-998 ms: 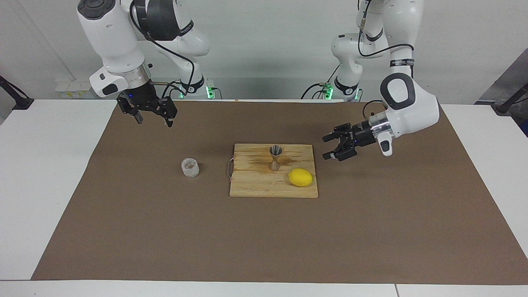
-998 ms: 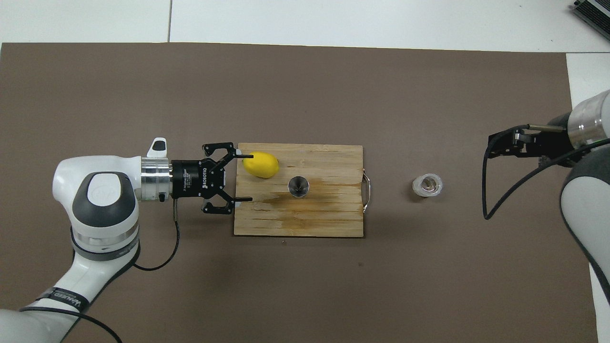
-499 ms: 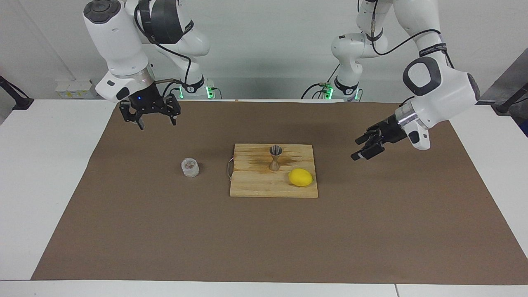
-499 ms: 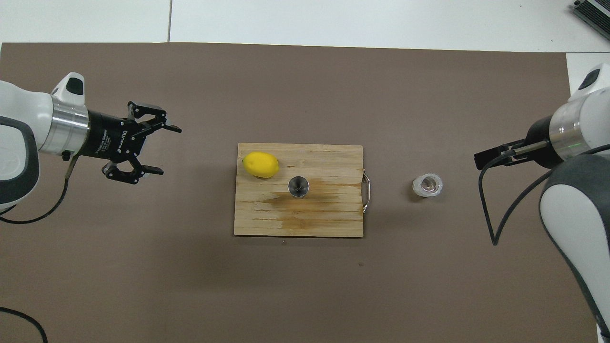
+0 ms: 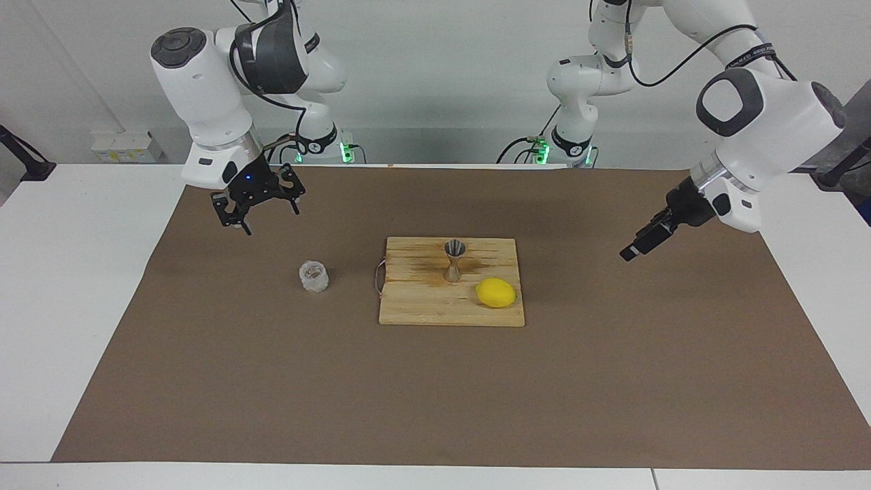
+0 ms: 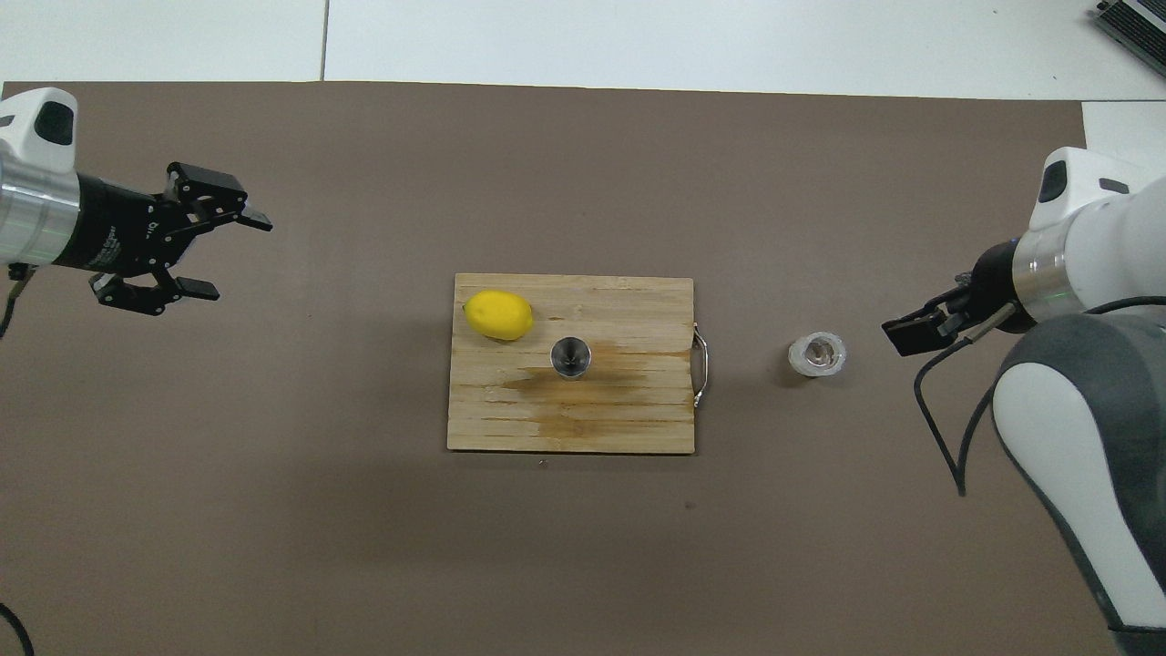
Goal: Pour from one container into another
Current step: 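Withdraw the left gripper while the right gripper moves toward the white cup, then close the right gripper around the small white cup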
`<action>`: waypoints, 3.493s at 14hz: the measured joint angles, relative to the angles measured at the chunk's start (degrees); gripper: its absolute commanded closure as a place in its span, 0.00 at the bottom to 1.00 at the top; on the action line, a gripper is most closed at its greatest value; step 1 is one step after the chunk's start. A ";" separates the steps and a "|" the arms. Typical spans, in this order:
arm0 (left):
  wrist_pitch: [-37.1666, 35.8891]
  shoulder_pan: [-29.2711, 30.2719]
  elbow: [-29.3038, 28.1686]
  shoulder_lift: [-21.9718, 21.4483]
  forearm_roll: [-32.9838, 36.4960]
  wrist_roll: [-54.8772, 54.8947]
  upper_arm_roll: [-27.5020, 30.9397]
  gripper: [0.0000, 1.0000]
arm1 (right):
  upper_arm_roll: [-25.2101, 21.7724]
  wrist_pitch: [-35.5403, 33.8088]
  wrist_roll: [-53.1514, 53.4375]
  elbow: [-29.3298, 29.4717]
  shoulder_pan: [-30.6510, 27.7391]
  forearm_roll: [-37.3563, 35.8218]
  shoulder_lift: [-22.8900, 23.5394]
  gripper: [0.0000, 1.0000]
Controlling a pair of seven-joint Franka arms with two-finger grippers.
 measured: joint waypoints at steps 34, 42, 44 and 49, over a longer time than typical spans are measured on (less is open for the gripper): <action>-9.66 -5.01 -1.19 -12.52 19.84 34.83 2.60 0.00 | -0.05 18.97 -82.18 -15.77 -8.83 44.36 19.78 0.00; -9.07 -5.01 -0.85 -11.39 19.94 35.97 2.50 0.00 | 0.02 19.25 -82.20 -15.82 -7.37 44.45 19.79 0.00; -8.98 -5.01 -0.78 -11.39 19.94 37.16 2.56 0.00 | 0.02 19.26 -82.42 -15.82 -7.35 44.45 19.79 0.00; -8.98 -5.01 -0.74 -11.39 19.94 37.85 2.66 0.00 | 0.02 19.26 -83.33 -15.81 -7.34 44.45 19.79 0.00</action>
